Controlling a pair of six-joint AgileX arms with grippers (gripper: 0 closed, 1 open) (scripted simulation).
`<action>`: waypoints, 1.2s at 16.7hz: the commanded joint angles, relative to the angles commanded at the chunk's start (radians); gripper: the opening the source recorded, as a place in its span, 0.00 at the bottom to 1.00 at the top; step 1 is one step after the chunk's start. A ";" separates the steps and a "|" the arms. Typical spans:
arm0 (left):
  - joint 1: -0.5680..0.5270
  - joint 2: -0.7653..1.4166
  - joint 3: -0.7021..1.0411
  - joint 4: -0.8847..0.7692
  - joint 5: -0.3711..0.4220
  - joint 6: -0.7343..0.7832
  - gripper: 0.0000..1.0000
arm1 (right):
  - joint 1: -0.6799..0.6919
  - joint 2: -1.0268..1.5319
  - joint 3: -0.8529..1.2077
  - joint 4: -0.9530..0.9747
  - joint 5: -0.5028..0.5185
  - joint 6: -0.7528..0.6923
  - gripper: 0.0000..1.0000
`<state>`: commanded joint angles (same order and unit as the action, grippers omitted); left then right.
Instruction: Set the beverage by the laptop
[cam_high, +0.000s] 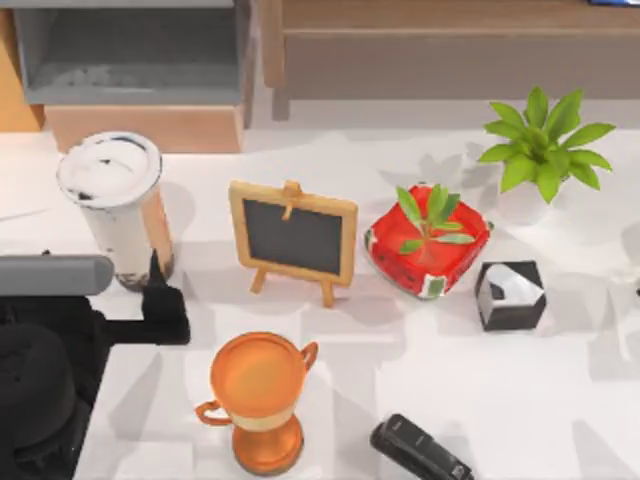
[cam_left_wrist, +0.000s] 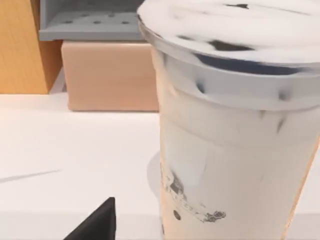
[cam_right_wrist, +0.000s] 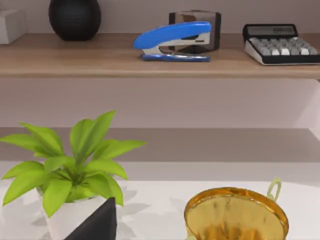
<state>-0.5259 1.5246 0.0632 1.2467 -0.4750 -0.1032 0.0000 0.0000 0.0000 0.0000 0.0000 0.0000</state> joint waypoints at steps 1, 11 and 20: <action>-0.007 0.017 0.001 0.014 -0.006 -0.001 1.00 | 0.000 0.000 0.000 0.000 0.000 0.000 1.00; 0.043 0.135 0.091 0.048 0.045 0.011 1.00 | 0.000 0.000 0.000 0.000 0.000 0.000 1.00; 0.148 0.353 0.272 0.090 0.150 0.035 1.00 | 0.000 0.000 0.000 0.000 0.000 0.000 1.00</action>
<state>-0.3780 1.8772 0.3347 1.3372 -0.3246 -0.0686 0.0000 0.0000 0.0000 0.0000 0.0000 0.0000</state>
